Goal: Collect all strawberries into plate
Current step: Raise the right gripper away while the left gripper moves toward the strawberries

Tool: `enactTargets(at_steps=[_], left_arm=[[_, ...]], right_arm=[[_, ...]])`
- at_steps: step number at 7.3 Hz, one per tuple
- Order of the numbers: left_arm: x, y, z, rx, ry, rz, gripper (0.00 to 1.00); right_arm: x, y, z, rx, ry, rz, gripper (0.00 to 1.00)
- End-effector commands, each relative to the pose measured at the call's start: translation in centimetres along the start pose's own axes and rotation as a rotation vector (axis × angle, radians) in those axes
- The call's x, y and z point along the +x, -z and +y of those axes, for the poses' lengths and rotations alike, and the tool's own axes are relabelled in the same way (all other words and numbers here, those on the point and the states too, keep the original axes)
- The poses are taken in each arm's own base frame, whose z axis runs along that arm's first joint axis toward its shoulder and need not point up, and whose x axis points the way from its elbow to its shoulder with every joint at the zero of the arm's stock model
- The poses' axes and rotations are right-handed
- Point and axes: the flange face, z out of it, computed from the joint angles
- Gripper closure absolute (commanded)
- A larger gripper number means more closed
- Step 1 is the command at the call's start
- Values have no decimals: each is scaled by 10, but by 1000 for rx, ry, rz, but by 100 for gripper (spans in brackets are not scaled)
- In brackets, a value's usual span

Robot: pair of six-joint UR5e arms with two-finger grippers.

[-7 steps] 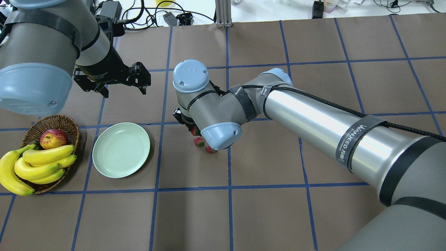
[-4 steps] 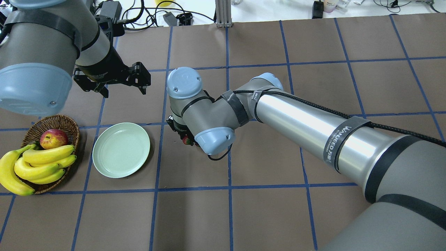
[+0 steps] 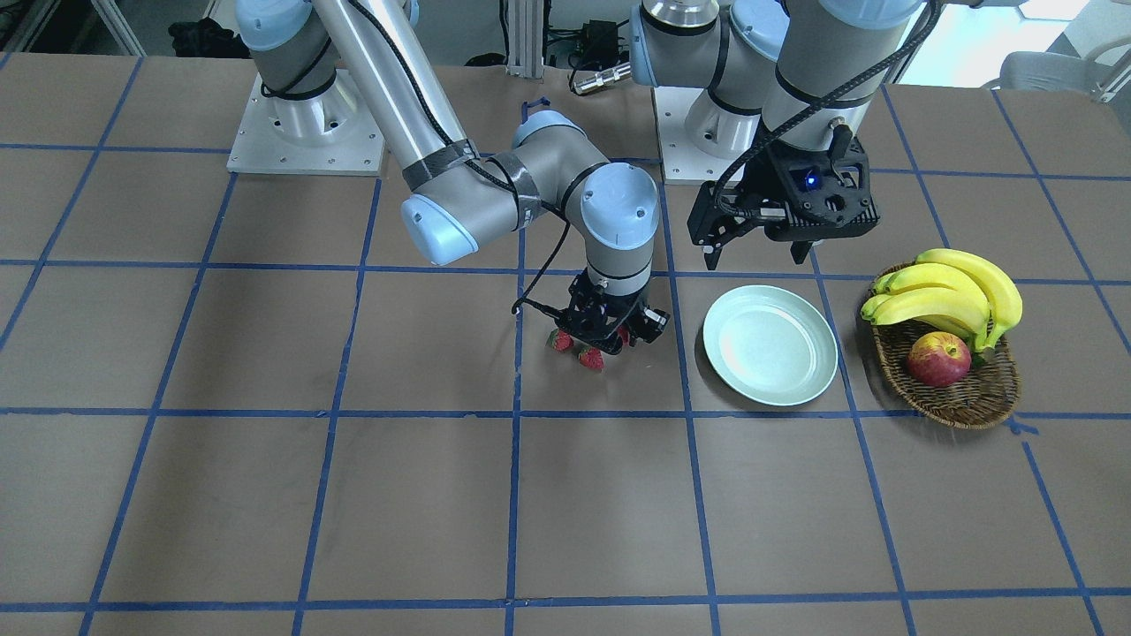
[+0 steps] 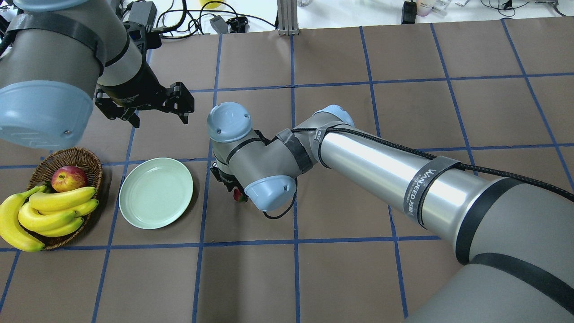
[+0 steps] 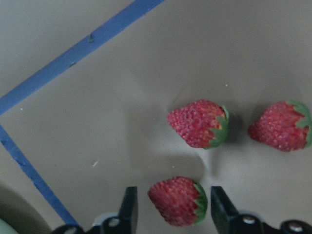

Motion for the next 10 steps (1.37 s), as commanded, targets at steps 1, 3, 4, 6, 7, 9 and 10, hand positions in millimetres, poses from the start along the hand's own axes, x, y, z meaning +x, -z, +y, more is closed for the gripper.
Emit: enactTargets(at_steps=[1,3,4,6,7,9,10], left_arm=[[-5,-11,-8,-13,5,11,0],[-19,-15,-13,-22,28,8,0],[-19,-14,-13,-19,25,7,0],[-19,-23,-14,-39,50,8,0],[-17,-39,-13,-71,41,7,0],[-2,-75,-6,-98,21,78,0],[5,-98,1,-127,-6,128,0]], right_arm=[[1,2,1,-4,3,-4,0],[20,54,-7,31,161,-9,0],[58,88,-49,56,164,90,0],[163,189,-129,14,267,136,0],[207,236,-163,45,304,104,0],[288,341,-208,215,448,40,0],[297,397,-213,306,502,31,0]])
